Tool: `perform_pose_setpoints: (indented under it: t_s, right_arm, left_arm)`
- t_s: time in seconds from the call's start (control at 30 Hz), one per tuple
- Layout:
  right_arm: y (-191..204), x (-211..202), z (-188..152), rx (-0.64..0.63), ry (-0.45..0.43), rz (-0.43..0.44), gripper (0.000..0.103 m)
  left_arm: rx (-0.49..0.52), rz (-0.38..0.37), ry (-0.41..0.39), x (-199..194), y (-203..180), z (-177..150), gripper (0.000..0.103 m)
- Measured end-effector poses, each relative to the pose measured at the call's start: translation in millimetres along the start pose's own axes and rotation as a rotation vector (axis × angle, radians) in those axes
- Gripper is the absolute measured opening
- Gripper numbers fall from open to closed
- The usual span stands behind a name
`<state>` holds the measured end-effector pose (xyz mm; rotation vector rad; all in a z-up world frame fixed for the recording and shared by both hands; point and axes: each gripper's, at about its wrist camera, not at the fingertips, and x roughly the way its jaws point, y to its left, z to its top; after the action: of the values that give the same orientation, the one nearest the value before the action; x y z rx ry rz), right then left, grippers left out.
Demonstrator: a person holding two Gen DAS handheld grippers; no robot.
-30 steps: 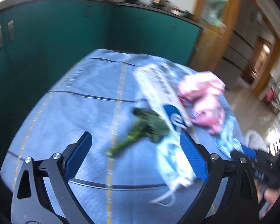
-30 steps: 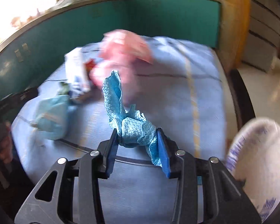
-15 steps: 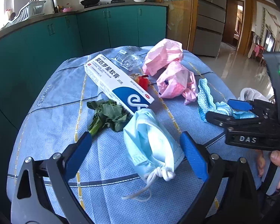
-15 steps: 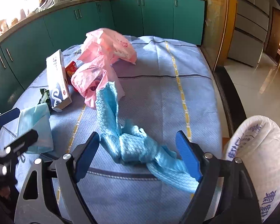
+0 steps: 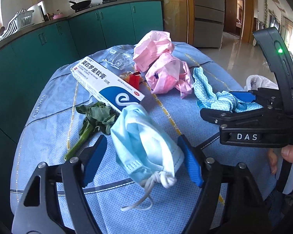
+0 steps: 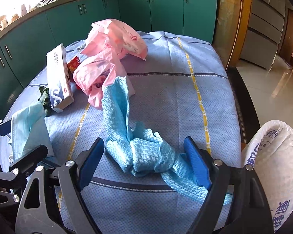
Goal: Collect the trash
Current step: 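Close the left tool on the blue face mask while the right tool holds the cloth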
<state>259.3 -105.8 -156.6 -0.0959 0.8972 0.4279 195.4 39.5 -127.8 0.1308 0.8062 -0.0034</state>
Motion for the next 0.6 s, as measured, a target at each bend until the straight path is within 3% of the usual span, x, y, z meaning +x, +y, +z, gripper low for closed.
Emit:
perform_pose_setpoints:
  t_s: [0.33,0.47,0.6]
  right_arm:
    - [3.1,1.9,-1.0,-0.016,0.000,-0.029,0.082]
    - [2.7,1.2,-1.0,-0.018,-0.001,-0.031,0.082]
    - [2.7,0.9,-1.4,-0.018,-0.001,-0.036,0.083]
  left_arm:
    - [0.032,0.016,0.054,11.1,-9.1,-8.6,0.075]
    - [0.015,0.023,0.062,13.3,-5.2,-7.0,0.063]
    - [-0.011,0.010,0.078,16.1,0.4,-7.8,0.057]
